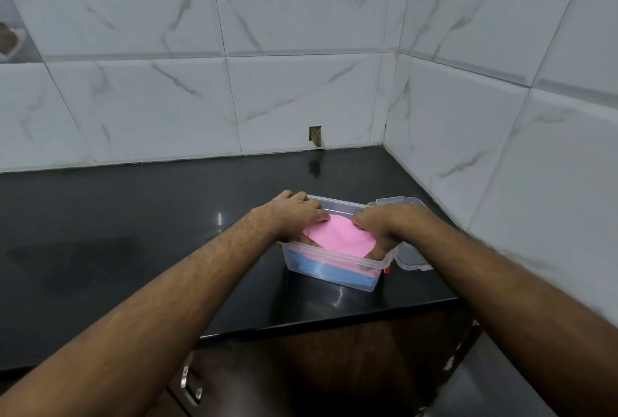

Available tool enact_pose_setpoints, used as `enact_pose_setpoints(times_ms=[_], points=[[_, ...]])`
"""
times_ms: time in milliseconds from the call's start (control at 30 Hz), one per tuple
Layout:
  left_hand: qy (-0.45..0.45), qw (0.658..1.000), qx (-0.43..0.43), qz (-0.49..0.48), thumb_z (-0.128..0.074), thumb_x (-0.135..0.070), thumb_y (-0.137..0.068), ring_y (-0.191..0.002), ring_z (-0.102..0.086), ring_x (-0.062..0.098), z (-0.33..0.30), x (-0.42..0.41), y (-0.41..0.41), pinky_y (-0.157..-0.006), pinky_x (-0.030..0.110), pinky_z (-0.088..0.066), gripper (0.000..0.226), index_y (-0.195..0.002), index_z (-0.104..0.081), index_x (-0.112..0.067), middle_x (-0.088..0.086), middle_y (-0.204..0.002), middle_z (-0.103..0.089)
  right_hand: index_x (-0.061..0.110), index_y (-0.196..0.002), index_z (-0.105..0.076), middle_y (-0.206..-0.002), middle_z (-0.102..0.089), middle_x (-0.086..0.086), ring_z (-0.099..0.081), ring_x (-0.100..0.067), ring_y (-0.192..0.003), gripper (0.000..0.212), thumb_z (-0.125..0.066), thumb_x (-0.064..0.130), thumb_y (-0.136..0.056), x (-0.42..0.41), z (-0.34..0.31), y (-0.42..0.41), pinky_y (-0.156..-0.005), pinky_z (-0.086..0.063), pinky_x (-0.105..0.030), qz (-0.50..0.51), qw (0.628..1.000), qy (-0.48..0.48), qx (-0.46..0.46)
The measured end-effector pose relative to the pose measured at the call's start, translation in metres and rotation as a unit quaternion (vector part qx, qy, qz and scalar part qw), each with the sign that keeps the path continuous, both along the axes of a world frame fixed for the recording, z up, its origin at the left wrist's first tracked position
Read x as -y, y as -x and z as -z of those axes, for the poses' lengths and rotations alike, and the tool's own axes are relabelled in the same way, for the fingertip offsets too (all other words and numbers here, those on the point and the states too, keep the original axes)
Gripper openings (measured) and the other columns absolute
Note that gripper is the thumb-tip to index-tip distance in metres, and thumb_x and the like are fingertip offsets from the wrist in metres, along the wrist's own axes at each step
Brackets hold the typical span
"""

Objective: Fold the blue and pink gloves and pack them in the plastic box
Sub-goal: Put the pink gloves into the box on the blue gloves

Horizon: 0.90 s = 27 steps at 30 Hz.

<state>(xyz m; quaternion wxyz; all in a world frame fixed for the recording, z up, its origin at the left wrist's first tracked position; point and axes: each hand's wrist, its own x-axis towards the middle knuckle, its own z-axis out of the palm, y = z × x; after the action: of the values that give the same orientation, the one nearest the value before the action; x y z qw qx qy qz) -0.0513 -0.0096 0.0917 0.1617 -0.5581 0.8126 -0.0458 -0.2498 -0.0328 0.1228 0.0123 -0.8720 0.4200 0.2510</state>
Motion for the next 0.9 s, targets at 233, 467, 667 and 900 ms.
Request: enact_pose_setpoints(times_ms=[233, 467, 667, 900], points=[[-0.044, 0.999, -0.005, -0.021, -0.062, -0.027, -0.100, -0.148, -0.029, 0.024, -0.001, 0.002, 0.002, -0.120, 0.051, -0.024, 0.065, -0.158, -0.032, -0.033, -0.004, -0.159, -0.036, 0.018, -0.150, -0.036, -0.146, -0.049, -0.003, -0.052, -0.023, -0.128, 0.083, -0.081, 0.035, -0.083, 0.008, 0.003, 0.000, -0.110, -0.046, -0.044, 0.015, 0.999, -0.049, 0.012], [-0.057, 0.998, 0.002, -0.019, -0.059, -0.029, -0.103, -0.145, -0.031, 0.023, -0.001, 0.001, 0.002, -0.119, 0.049, -0.026, 0.055, -0.154, -0.040, -0.032, -0.005, -0.156, -0.040, 0.019, -0.153, -0.033, -0.152, -0.044, -0.005, -0.047, -0.027, -0.136, 0.086, -0.081, 0.034, -0.083, 0.006, 0.012, 0.000, -0.116, -0.036, -0.050, 0.003, 1.000, 0.014, -0.016], [-0.045, 0.999, -0.025, -0.019, -0.058, -0.026, -0.102, -0.141, -0.035, 0.022, 0.003, 0.002, -0.001, -0.119, 0.048, -0.028, 0.050, -0.150, -0.045, -0.031, -0.007, -0.151, -0.046, 0.009, -0.147, -0.040, -0.146, -0.051, -0.012, -0.050, -0.027, -0.134, 0.066, -0.072, 0.024, -0.091, -0.011, 0.023, -0.001, -0.116, -0.029, -0.053, 0.018, 0.992, 0.123, 0.015], [-0.020, 0.987, -0.154, -0.044, -0.060, -0.034, -0.098, -0.128, -0.041, 0.019, 0.013, 0.001, -0.008, -0.111, 0.046, -0.029, 0.033, -0.131, -0.058, -0.032, -0.008, -0.132, -0.058, 0.010, -0.144, -0.042, -0.142, -0.054, -0.012, -0.055, -0.027, -0.128, 0.075, -0.076, 0.043, -0.086, -0.025, 0.029, 0.007, -0.112, -0.036, -0.047, 0.009, 0.981, 0.189, 0.050]])
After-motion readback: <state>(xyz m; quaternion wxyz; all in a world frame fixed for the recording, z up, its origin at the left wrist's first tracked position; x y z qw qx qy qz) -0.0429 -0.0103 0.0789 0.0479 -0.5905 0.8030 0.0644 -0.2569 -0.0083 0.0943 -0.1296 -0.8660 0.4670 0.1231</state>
